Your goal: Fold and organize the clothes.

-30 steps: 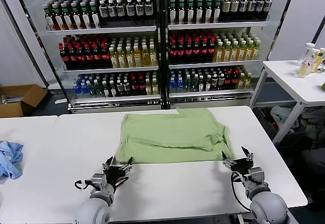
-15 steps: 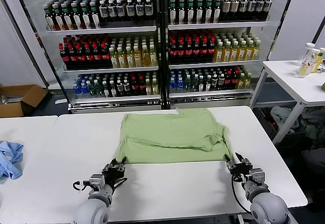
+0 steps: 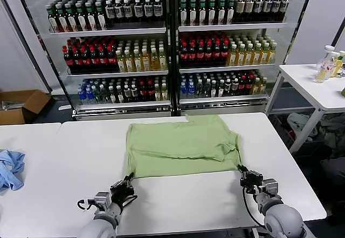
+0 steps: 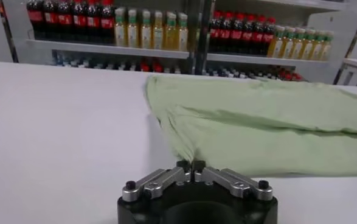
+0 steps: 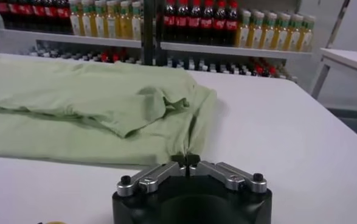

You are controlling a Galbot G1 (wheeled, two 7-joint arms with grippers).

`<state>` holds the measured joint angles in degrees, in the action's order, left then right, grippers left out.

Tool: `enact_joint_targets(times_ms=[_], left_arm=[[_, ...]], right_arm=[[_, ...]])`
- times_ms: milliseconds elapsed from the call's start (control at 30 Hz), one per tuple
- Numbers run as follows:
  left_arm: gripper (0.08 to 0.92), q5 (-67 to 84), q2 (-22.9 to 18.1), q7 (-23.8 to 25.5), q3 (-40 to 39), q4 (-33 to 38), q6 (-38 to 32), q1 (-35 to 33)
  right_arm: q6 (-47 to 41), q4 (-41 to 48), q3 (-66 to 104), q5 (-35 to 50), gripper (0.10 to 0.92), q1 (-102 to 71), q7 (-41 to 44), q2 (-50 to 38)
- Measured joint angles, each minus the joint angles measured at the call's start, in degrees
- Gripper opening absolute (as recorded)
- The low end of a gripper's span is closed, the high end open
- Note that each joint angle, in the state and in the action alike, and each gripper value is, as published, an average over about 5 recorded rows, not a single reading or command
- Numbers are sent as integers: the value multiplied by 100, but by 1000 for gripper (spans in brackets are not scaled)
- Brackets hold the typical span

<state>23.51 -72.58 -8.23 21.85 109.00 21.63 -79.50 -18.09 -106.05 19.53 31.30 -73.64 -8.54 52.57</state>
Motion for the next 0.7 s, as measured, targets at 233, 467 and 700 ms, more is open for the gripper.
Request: enact_joint_targets(times_ms=[233, 467, 700], left_arm=[[88, 63, 121, 73, 207, 325, -1, -370], [88, 74, 210, 111, 540, 864, -26, -997], [88, -7, 178, 110, 768, 1430, -49, -1826]], right_arm=[[40, -446, 213, -128, 107, -457, -12, -137], [90, -1058, 560, -302, 107, -1262, -8, -293], [161, -1575, 987, -480, 107, -2130, -3, -440]])
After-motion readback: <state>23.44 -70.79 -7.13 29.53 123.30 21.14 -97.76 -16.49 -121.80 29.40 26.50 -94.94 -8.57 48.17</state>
